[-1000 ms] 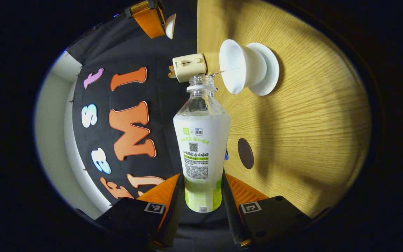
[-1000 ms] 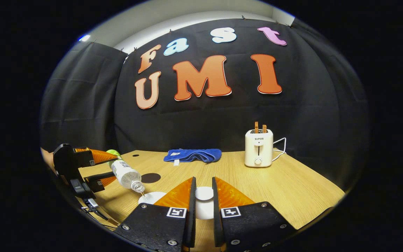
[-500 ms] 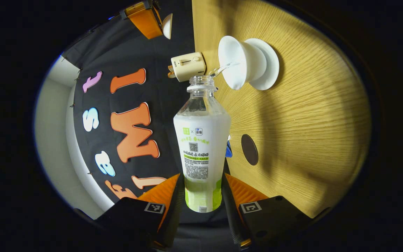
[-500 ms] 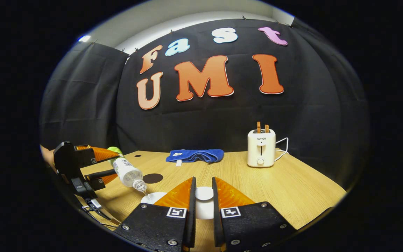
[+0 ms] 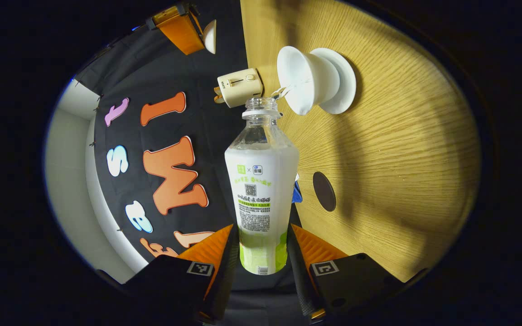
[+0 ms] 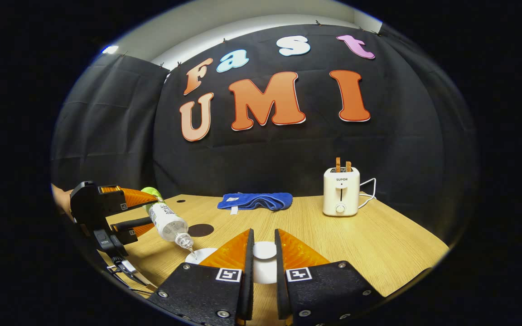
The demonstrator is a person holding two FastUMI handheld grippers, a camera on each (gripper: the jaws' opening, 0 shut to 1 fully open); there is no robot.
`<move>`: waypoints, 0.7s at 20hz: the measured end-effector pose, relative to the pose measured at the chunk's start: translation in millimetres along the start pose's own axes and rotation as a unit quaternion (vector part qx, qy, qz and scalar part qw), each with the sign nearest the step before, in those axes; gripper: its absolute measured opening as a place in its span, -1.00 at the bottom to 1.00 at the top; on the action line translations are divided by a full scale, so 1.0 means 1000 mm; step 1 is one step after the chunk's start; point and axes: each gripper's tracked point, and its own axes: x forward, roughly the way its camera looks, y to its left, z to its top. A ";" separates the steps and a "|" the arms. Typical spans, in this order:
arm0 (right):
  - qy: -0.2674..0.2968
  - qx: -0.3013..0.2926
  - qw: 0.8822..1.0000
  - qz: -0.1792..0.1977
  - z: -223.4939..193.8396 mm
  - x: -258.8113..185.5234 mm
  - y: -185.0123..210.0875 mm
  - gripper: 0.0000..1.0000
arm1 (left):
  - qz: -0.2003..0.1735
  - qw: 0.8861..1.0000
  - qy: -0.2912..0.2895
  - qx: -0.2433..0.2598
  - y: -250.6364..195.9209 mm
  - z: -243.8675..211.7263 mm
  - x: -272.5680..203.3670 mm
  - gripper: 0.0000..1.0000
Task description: Open the teacup lid with one hand, grasp the water bottle and pour water into the teacup with the other hand; after pouring, place the water bottle on the coaster and then close the teacup lid.
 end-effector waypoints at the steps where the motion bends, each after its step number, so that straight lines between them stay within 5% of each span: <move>1: 0.000 0.000 1.000 0.000 0.000 0.000 0.000 -0.57 | 0.001 1.000 -0.001 0.004 -0.001 0.001 -0.001 0.24; 14: 0.000 0.000 1.000 0.000 -0.003 0.000 0.000 -0.57 | 0.014 0.999 -0.008 0.040 0.017 -0.003 0.004 0.24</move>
